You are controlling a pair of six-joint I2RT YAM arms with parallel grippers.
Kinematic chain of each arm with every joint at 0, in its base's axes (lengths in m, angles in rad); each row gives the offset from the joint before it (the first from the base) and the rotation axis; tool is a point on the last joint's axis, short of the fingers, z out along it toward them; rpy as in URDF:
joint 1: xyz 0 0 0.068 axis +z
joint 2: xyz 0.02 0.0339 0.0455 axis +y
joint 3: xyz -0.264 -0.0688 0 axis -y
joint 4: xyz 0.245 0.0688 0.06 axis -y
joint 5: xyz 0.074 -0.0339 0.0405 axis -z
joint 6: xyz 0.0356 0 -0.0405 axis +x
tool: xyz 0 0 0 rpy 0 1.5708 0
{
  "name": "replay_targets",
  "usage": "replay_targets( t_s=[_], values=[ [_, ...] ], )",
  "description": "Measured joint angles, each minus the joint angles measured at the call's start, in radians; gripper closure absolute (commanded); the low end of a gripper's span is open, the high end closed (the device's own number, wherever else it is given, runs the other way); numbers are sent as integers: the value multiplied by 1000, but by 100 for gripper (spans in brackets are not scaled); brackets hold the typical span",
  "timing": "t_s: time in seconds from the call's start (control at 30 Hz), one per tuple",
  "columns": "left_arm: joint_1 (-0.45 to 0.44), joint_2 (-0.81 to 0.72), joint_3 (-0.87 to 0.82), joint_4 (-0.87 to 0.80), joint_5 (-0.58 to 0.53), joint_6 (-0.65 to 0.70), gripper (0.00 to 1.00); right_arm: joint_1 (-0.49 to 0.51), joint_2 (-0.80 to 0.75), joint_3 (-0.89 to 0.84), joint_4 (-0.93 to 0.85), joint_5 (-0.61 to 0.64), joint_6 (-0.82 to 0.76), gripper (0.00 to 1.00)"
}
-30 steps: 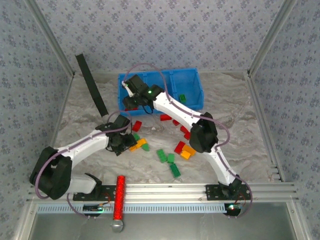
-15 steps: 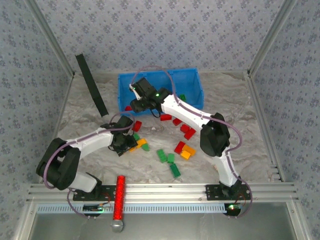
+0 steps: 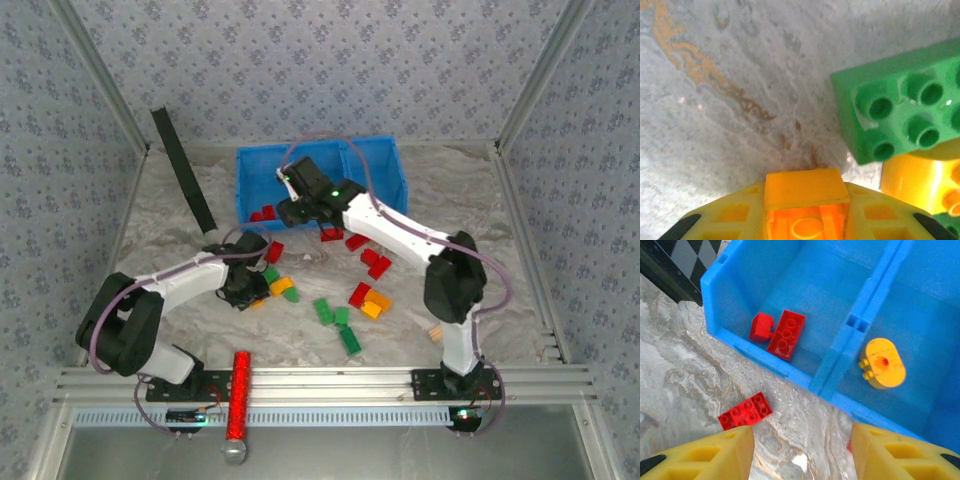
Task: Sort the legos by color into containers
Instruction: Pick up the lego from the middle-left of the table, then place the lego in the container.
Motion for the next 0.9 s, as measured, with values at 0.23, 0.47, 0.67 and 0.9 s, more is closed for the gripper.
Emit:
replay_targets(
  t_s=[0.23, 0.47, 0.67, 0.9],
  values=[
    [-3, 12, 306, -196, -27, 102, 78, -50, -293, -263, -50, -6, 51, 41],
    [-4, 214, 801, -235, -67, 220, 78, -31, -580, -605, -101, -37, 177, 39],
    [-33, 483, 1158, -237, -105, 303, 78, 69, -746, -859, -103, -67, 286, 37],
    [-75, 758, 1482, -259, -145, 398, 78, 193, -820, -1015, -99, -63, 394, 34]
  ],
)
